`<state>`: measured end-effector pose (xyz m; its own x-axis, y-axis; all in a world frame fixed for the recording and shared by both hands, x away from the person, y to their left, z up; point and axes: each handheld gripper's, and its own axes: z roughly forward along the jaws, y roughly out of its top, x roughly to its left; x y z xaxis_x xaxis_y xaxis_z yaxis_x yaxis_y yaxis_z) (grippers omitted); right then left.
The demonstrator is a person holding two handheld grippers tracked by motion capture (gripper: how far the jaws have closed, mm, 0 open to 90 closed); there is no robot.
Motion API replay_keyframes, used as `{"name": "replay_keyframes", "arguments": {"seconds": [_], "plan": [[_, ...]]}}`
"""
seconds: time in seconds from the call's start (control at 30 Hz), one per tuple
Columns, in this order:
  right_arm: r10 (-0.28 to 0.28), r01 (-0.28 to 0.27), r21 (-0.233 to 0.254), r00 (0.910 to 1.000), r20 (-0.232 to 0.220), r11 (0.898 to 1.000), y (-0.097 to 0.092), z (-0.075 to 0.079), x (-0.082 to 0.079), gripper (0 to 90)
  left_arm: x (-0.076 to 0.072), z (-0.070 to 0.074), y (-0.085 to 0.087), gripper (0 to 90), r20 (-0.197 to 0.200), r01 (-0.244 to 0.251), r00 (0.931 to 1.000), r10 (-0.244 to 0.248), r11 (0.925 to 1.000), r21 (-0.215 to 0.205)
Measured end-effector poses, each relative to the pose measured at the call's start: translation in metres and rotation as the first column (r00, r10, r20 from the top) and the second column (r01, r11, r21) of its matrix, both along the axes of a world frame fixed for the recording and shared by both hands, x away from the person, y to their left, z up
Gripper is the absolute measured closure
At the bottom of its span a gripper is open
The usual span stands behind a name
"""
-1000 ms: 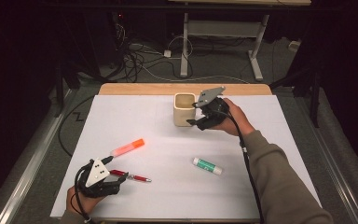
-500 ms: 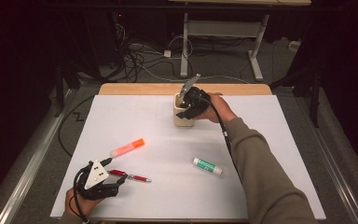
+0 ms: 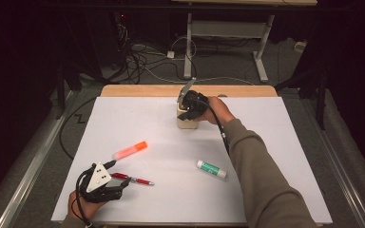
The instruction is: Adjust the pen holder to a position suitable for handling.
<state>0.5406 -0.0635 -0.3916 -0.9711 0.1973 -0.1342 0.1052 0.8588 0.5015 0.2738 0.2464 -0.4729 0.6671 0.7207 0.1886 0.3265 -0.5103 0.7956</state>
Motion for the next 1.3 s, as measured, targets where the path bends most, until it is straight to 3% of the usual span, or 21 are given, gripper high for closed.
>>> {"name": "replay_keyframes", "arguments": {"seconds": [0.1, 0.33, 0.37, 0.43, 0.63, 0.67, 0.8, 0.87, 1.0, 1.07, 1.3], "plan": [[0.016, -0.016, -0.002, 0.9997, -0.019, 1.000, -0.001, 0.001, -0.002, 83.7, 0.001, -0.001, 0.000, 21.6, -0.004, 0.000, 1.0000, 0.000, 1.0000, -0.003], [0.042, -0.043, -0.042, 0.9990, -0.016, 0.998, -0.006, 0.007, -0.006, 84.5, 0.000, -0.001, -0.001, 21.7, -0.003, 0.006, 1.0000, -0.006, 1.0000, 0.004], [0.060, -0.061, -0.040, 0.9972, -0.045, 0.997, -0.007, 0.008, -0.008, 84.4, 0.000, 0.000, -0.001, 21.6, 0.000, 0.004, 1.0000, -0.004, 1.0000, 0.004], [0.069, -0.072, -0.040, 0.9960, -0.056, 0.997, -0.007, 0.008, -0.010, 84.4, 0.000, 0.000, -0.001, 21.7, 0.004, 0.003, 1.0000, -0.003, 1.0000, -0.003], [0.105, -0.110, -0.071, 0.9923, -0.065, 0.991, -0.005, 0.009, -0.033, 84.4, 0.000, 0.000, -0.001, 21.6, 0.001, 0.008, 1.0000, -0.008, 0.9999, 0.007], [0.117, -0.123, -0.063, 0.9890, -0.090, 0.990, -0.006, 0.010, -0.038, 84.4, 0.000, 0.000, -0.001, 21.7, 0.001, 0.008, 1.0000, -0.008, 0.9999, 0.007], [0.136, -0.144, -0.099, 0.9874, -0.082, 0.985, -0.002, 0.011, -0.056, 84.4, -0.001, 0.001, -0.002, 21.7, 0.004, 0.006, 1.0000, -0.006, 1.0000, 0.006], [0.141, -0.150, -0.097, 0.9853, -0.097, 0.984, 0.000, 0.011, -0.063, 84.3, -0.001, 0.002, -0.002, 21.7, 0.003, 0.007, 1.0000, -0.007, 0.9999, 0.008], [0.163, -0.172, -0.114, 0.9830, -0.084, 0.979, 0.004, 0.010, -0.079, 84.2, -0.002, 0.003, -0.001, 21.7, 0.014, 0.013, 0.9998, -0.013, 0.9998, 0.012], [0.148, -0.158, -0.115, 0.9852, -0.087, 0.981, 0.005, 0.010, -0.084, 84.2, -0.002, 0.003, -0.002, 21.6, 0.000, 0.006, 1.0000, -0.006, 1.0000, 0.006], [0.114, -0.121, -0.113, 0.9910, -0.071, 0.986, 0.003, 0.011, -0.086, 81.0, -0.003, 0.005, -0.005, 21.6, 0.021, 0.022, 0.9995, -0.022, 0.9994, 0.026]]}}
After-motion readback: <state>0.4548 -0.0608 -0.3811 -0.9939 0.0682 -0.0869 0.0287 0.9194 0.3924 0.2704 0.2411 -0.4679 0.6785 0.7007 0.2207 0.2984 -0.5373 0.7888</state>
